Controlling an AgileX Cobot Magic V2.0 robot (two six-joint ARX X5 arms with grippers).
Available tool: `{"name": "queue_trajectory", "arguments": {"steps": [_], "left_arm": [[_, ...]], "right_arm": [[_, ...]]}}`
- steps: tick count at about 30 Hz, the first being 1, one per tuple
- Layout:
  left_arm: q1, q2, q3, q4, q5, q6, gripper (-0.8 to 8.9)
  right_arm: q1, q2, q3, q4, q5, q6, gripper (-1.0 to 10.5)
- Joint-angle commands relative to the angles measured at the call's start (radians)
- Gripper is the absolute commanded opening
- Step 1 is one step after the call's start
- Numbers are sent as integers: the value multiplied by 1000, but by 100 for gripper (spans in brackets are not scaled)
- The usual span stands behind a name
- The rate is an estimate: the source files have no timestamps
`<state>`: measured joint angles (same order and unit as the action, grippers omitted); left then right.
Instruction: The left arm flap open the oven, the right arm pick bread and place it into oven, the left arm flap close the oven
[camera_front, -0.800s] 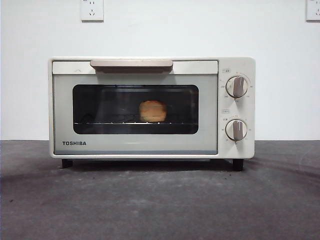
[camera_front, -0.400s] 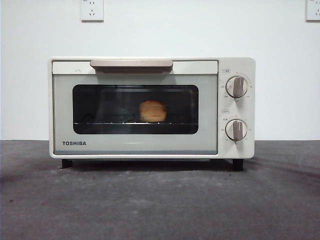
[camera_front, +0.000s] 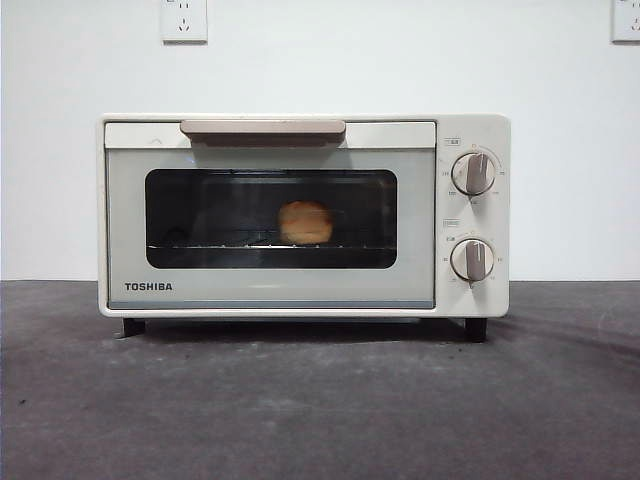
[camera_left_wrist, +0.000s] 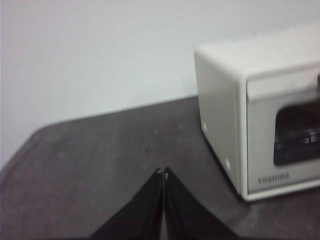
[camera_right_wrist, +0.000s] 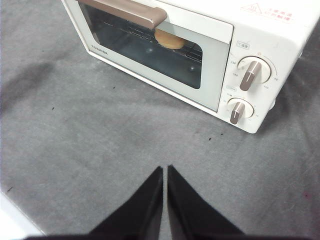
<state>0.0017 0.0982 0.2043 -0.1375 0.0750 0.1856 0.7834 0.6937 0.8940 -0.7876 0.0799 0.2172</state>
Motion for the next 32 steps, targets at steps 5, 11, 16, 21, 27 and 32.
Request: {"name": "queue_trajectory", "arguments": {"steps": [5,11,16,21,27,32], "left_arm": [[1,-64,-99,10,-6,8,11],[1,-95,-154,3,-6,8,11],[1,-95,-180,-4,-6,7,11],[1,-95,-192,-46,-6,5,11],[1,-95,-192,-47,-6,4,11],[1,-95,-192,-47,-6,4,11]], "right_arm": [[5,3,10,10,0,10,10],[5,3,10,10,0,11,10],[5,3,10,10,0,11,10],[5,3,10,10,0,11,10],[5,3,10,10,0,10,10],[5,3,10,10,0,11,10]]}}
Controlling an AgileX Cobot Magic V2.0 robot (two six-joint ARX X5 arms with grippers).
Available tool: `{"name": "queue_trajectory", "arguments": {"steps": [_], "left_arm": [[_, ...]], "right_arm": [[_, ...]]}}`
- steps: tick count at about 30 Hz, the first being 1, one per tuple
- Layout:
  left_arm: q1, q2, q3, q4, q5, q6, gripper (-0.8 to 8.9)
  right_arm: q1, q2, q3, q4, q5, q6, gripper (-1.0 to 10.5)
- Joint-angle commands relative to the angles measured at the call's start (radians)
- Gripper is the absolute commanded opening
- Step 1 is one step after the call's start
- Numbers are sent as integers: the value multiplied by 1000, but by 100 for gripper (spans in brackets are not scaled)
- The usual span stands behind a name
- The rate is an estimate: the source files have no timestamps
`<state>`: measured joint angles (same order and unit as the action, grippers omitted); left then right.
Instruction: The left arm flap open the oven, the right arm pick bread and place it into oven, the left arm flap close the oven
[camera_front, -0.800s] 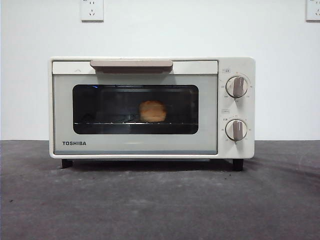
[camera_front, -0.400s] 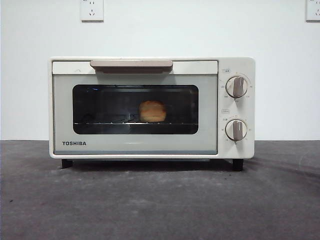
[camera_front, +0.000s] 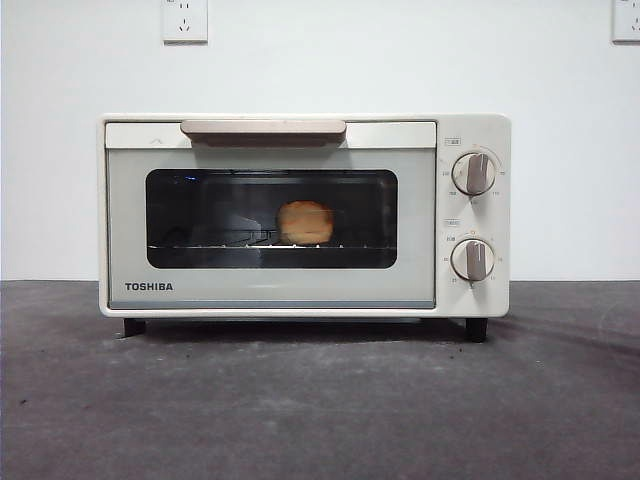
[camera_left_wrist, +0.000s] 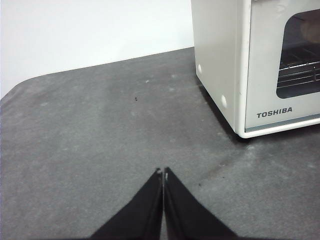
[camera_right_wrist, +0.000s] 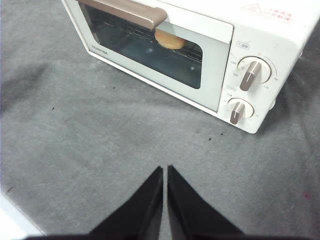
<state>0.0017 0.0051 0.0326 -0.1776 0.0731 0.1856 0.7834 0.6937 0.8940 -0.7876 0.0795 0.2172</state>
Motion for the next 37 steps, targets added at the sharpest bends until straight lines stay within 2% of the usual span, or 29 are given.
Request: {"name": "queue_trajectory", "arguments": {"steps": [1,17,21,23,27,32,37], "left_arm": [[1,-2,-21,-7,-4,4,11],[1,-2,-21,-7,-4,4,11],[1,-2,-21,-7,-4,4,11],[1,-2,-21,-7,-4,4,11],[1,-2,-21,-7,-4,4,11],[1,-2,-21,-7,-4,4,11],[1,-2,-21,-7,-4,4,11]], "right_arm": [[5,4,10,10,0,11,10],[5,3,10,10,0,9,10],[-28,-10,9,38,45,-22,10],[-80,-26,3,83,50,-31,10],[-237,-85,-57,224,-29,-37,10],[-441,-201,-215,417,-97,-108,10],[-591,-330,-397,573,-135,-156,10]]}}
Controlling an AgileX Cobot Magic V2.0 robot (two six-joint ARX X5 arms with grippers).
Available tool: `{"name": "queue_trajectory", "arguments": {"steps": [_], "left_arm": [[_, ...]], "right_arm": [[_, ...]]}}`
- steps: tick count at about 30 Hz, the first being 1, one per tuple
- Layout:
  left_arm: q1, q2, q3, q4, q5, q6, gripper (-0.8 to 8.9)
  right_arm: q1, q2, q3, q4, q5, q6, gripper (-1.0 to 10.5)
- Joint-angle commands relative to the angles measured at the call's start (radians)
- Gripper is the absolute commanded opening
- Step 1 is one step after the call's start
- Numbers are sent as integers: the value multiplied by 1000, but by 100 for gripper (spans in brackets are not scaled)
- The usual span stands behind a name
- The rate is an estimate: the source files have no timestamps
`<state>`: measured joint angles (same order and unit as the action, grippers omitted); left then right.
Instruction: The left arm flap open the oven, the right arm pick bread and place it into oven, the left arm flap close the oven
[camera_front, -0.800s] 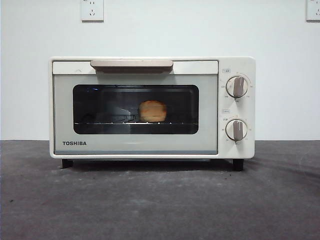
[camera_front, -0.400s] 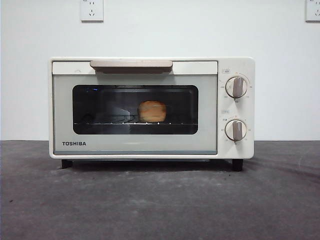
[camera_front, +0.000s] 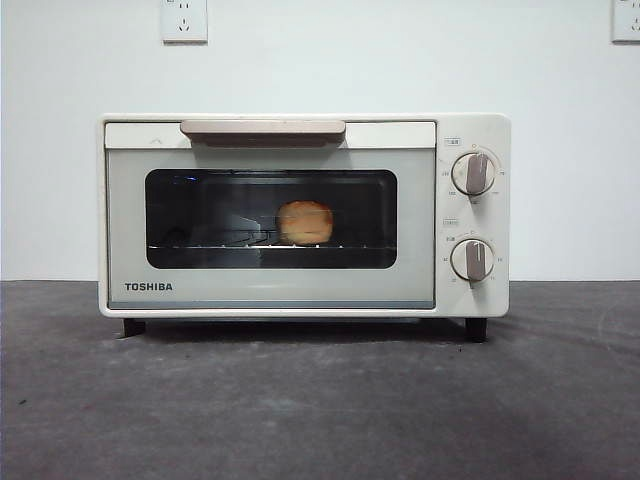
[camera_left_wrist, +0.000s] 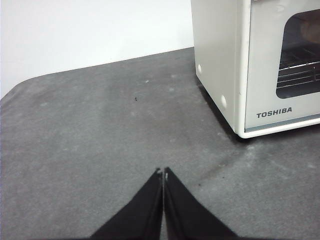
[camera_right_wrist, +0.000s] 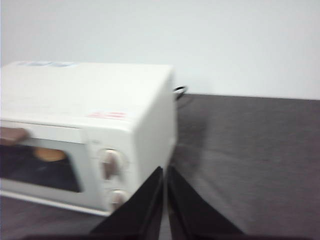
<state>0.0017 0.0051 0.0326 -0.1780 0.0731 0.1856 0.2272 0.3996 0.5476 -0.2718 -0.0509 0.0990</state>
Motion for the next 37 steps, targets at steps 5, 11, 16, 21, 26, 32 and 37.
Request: {"name": "queue_trajectory", "arguments": {"steps": [5,11,16,21,26,32,37], "left_arm": [[1,-2,-21,-6,-4,4,11],[1,-2,-21,-6,-4,4,11],[1,-2,-21,-6,-4,4,11],[1,-2,-21,-6,-4,4,11],[1,-2,-21,-6,-4,4,11],[1,-2,-21,-6,-4,4,11],[1,-2,-21,-6,-4,4,11]], "right_arm": [[-118,-156,-217,188,-3,-46,10],[-163,-272,-357,235,-1,-46,10],[-180,-333,-444,235,-1,-42,10],[-186,-379,-512,234,-1,-2,10],[-185,-396,-539,172,2,31,10],[-185,-396,-539,89,5,27,10],[-185,-396,-539,101,5,27,10]]}}
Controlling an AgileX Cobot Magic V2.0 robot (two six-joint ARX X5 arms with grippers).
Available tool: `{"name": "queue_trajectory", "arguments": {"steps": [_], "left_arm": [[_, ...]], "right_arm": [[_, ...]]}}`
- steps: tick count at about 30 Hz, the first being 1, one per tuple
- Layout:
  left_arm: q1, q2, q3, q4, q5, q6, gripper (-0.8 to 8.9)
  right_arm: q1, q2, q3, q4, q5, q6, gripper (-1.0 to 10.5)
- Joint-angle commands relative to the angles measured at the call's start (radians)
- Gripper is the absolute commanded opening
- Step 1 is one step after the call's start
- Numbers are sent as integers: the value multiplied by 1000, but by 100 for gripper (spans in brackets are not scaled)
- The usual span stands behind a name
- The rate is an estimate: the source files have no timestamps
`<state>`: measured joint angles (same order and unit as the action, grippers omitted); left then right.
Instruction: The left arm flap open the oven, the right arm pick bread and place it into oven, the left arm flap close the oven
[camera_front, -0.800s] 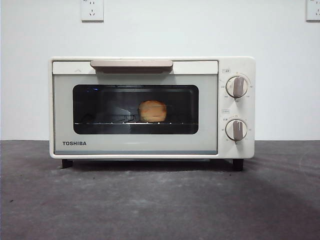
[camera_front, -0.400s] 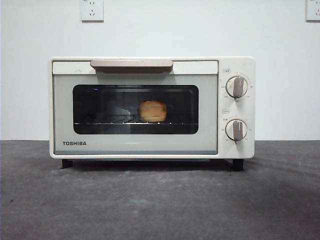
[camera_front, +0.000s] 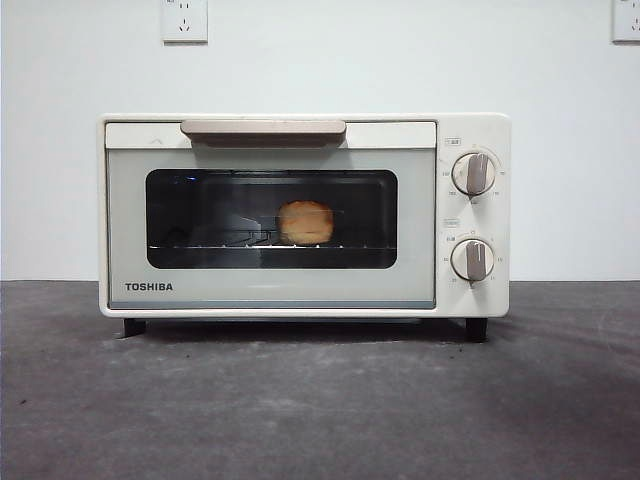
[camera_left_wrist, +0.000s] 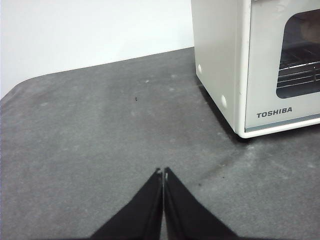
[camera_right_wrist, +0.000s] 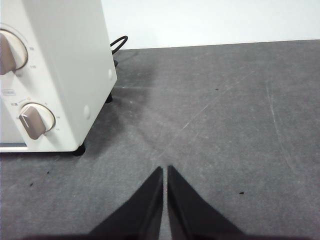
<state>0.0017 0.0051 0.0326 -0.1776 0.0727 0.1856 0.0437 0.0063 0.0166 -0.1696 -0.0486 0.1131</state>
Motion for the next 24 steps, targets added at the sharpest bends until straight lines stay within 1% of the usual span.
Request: {"name": "queue_trajectory", "arguments": {"steps": [1,24], "left_arm": [[1,-2,-21,-7,-3,4,11],[1,-2,-21,-6,-3,4,11]], "right_arm": [[-2,-3,-8,5,3,13,10],[-2,-3,-8,15,3,13,10]]}}
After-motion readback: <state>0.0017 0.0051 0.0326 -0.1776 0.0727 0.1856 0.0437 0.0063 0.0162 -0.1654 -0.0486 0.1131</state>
